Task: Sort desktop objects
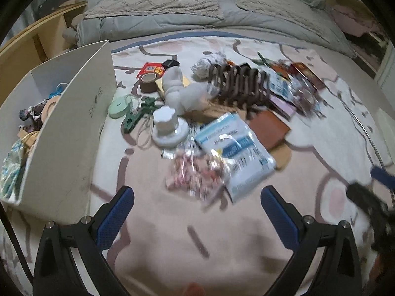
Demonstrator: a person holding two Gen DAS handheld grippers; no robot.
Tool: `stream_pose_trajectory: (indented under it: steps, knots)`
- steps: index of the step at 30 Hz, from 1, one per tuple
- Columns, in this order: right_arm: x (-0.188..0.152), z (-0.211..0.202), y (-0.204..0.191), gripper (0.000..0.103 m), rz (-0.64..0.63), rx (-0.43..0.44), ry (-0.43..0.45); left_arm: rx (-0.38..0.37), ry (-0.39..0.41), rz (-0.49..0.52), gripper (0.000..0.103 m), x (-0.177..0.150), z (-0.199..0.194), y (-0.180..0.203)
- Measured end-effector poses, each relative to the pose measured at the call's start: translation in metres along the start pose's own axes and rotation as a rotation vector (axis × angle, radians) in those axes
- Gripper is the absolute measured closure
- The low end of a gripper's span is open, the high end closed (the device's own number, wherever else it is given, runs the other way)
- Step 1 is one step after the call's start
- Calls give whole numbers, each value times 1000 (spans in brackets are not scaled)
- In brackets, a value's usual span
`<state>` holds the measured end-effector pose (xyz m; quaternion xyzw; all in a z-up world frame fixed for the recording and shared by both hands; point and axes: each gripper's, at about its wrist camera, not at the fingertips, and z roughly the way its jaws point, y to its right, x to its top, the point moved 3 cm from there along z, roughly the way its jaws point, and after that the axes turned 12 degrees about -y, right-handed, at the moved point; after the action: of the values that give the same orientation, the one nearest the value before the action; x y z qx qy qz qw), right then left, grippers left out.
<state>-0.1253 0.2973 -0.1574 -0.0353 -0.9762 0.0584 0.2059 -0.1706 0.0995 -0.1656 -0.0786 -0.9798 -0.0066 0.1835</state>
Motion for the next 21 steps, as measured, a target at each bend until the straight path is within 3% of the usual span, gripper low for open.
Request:
stream_pose_trajectory:
  steps: [10, 14, 17, 21]
  knots:
    - [-4, 22, 6, 0, -10, -20, -15, -21, 16, -115, 0, 16, 44, -13]
    - [-2, 21, 2, 0, -53, 11, 48, -51, 29, -149, 0, 11, 49, -17]
    - [6, 23, 3, 0, -22, -62, 62, -77, 37, -191, 0, 6, 51, -22]
    - [22, 32, 3, 0, 15, 25, 45, -75, 67, -201, 0, 0, 51, -21]
